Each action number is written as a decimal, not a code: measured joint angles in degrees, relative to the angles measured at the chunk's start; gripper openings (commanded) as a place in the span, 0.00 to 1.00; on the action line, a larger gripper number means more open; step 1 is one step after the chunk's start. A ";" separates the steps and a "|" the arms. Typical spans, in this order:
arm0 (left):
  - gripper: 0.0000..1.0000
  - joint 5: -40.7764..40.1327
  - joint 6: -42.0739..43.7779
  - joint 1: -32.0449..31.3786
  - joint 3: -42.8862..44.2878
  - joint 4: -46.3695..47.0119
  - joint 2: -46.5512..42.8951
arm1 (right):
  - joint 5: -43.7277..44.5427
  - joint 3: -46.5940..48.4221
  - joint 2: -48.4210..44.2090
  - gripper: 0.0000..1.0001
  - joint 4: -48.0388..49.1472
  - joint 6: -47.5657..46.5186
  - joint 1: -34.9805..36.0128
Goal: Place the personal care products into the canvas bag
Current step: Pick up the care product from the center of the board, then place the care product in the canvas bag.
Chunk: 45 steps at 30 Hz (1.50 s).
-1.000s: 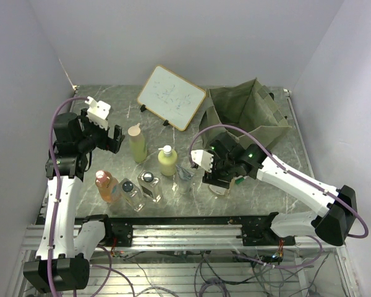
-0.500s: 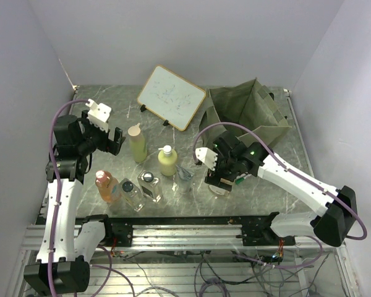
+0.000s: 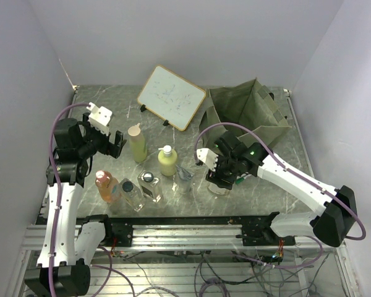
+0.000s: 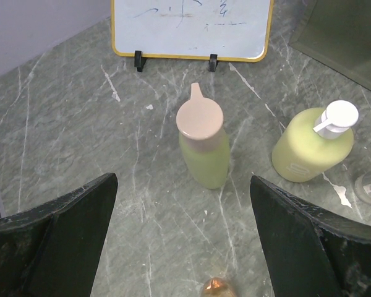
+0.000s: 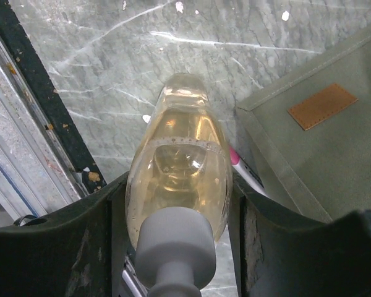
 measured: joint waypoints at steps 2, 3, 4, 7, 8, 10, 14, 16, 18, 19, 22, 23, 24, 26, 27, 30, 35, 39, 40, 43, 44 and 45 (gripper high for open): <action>0.99 0.28 0.00 0.00 0.00 0.00 -0.04 | -0.31 -0.17 -0.09 0.40 0.31 -0.02 -0.11; 0.99 0.63 0.00 -0.02 0.00 0.00 -0.04 | -0.44 -0.20 -0.17 0.36 0.42 -0.04 -0.17; 0.99 0.90 -0.02 -0.02 0.00 -0.02 -0.04 | -0.63 -0.26 -0.24 0.32 0.55 -0.07 -0.20; 0.99 2.38 -0.13 0.00 0.02 -0.04 0.07 | -1.44 -0.26 -0.42 0.17 0.61 -0.48 -0.22; 0.99 2.95 -0.28 0.00 0.13 -0.11 0.24 | -1.70 -0.26 -0.50 0.12 0.59 -0.63 -0.22; 0.99 3.74 -0.59 0.00 0.55 -0.17 0.90 | -2.69 -0.09 -0.68 0.03 0.09 -0.98 -0.22; 0.99 4.20 -0.90 0.00 2.23 -0.48 3.41 | -4.74 2.21 -1.16 0.00 -2.14 -1.46 -0.20; 0.99 4.17 -0.85 0.00 2.78 -0.79 4.22 | -5.29 3.78 -1.64 0.00 -2.93 -1.81 -0.22; 0.99 4.15 -0.63 0.00 3.34 -1.31 4.79 | -5.60 5.75 -2.32 0.00 -3.80 -2.27 -0.22; 0.99 4.15 -0.46 0.00 3.50 -1.49 4.92 | -5.70 6.69 -2.73 0.00 -4.15 -2.56 -0.22; 0.99 4.11 0.11 0.00 3.82 -1.81 5.09 | -5.70 9.38 -4.15 0.00 -4.94 -3.52 -0.20; 0.99 4.11 0.39 0.00 3.89 -1.90 5.09 | -5.66 10.45 -4.39 0.00 -5.31 -3.69 -0.22; 0.99 4.11 0.72 0.00 3.93 -2.14 5.09 | -5.53 11.72 -4.50 0.00 -5.70 -3.85 -0.22; 0.99 4.07 1.38 0.00 4.24 -3.04 5.27 | -5.35 14.40 -4.52 0.00 -6.32 -4.11 -0.20; 0.99 3.98 1.79 0.00 4.46 -3.43 5.42 | -5.25 15.93 -4.52 0.00 -6.62 -4.24 -0.22; 0.99 3.67 2.60 0.00 5.42 -4.42 6.08 | -5.20 21.38 -4.50 0.00 -7.48 -4.63 -0.22; 0.99 3.37 3.02 0.00 6.47 -4.85 6.73 | -5.25 31.17 -3.48 0.00 -8.68 -4.44 -0.22; 0.99 3.26 2.99 0.00 7.26 -5.33 7.61 | -4.92 39.67 -0.85 0.00 -9.18 -3.23 -0.22; 0.99 3.23 2.99 0.00 7.48 -5.57 7.89 | -4.79 42.16 0.20 0.00 -9.27 -2.73 -0.22; 0.99 3.23 2.97 0.00 7.98 -5.79 8.57 | -3.61 48.98 3.39 0.00 -9.27 -0.81 -0.20; 0.99 3.23 2.97 0.00 8.04 -5.81 8.63 | -2.82 51.41 4.66 0.00 -9.27 0.00 -0.20; 0.99 3.23 2.95 0.00 8.04 -5.81 8.68 | -1.68 53.79 5.90 0.00 -9.05 0.74 -0.20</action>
